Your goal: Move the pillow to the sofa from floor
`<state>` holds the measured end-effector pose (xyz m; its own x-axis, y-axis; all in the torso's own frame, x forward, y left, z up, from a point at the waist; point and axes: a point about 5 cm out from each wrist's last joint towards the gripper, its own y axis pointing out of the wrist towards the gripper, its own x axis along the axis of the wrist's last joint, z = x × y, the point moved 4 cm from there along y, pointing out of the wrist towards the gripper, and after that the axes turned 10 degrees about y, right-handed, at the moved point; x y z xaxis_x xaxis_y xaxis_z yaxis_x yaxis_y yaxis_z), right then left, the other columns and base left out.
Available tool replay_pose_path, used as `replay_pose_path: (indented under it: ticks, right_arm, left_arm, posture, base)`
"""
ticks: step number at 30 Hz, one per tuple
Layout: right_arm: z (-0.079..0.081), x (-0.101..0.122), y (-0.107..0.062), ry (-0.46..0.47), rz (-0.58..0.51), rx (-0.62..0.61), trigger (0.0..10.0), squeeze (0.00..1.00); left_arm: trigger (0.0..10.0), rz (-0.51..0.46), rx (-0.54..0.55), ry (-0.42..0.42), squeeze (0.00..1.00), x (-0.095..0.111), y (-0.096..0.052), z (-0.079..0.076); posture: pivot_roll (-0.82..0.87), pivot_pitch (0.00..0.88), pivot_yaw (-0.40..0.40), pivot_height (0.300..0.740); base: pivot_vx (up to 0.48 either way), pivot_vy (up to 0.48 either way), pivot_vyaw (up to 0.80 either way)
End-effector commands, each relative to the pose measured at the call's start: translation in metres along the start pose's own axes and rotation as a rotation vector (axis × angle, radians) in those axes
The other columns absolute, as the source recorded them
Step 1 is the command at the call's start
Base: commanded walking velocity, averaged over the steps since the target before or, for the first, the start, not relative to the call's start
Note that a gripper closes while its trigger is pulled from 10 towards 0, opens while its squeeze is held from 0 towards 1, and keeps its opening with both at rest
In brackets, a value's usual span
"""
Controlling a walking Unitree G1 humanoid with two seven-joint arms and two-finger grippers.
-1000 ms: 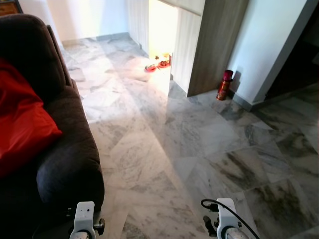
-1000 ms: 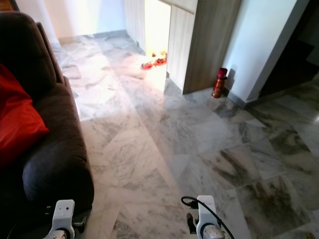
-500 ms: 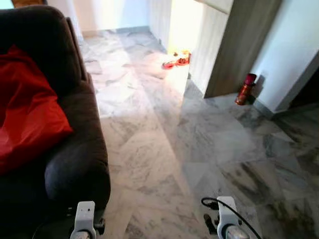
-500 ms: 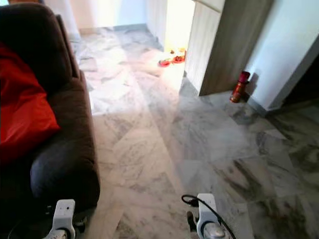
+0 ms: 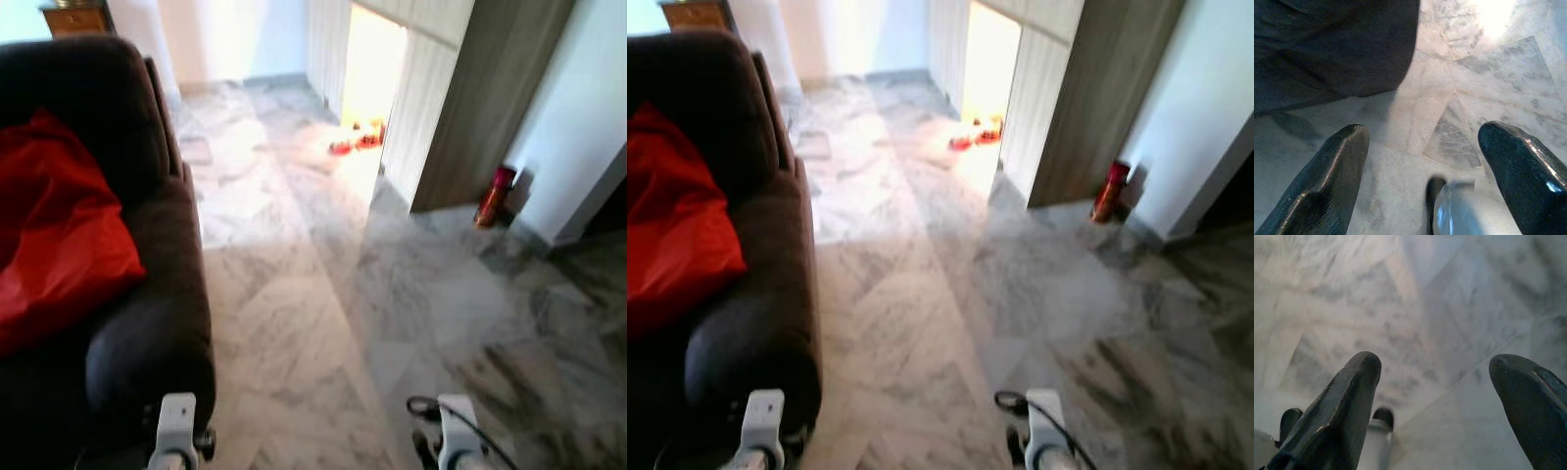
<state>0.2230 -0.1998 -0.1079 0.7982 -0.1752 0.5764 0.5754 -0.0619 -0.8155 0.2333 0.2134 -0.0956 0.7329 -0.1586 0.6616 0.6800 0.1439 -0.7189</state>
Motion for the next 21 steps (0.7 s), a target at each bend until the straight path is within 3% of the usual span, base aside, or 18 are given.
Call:
replay_pose_path:
  ticks: [1,3,21]
  right_arm:
    - [0.0109,0.0060,0.0013,0.008,-0.018,0.024,10.0,0.00]
    - [0.0113,0.0059,0.0013,0.014,-0.018,0.026,10.0,0.00]
    - [0.0099,0.0075,0.0014,-0.006,-0.021,0.020,10.0,0.00]
  left_arm:
    - [10.0,0.023,0.022,0.009,0.00,-0.0073,-0.0013,0.0103]
    - [10.0,0.023,0.022,0.009,0.00,-0.0071,-0.0012,0.0102]
    - [10.0,0.027,0.020,0.005,0.00,-0.0078,-0.0013,0.0096]
  posture:
    - [0.13,0.054,-0.046,0.704]
    - [0.13,0.057,-0.045,0.704]
    - [0.13,0.065,-0.047,0.704]
  base:
    - [0.277,0.000,-0.48]
    - [0.279,0.000,-0.72]
    - [0.278,0.000,0.00]
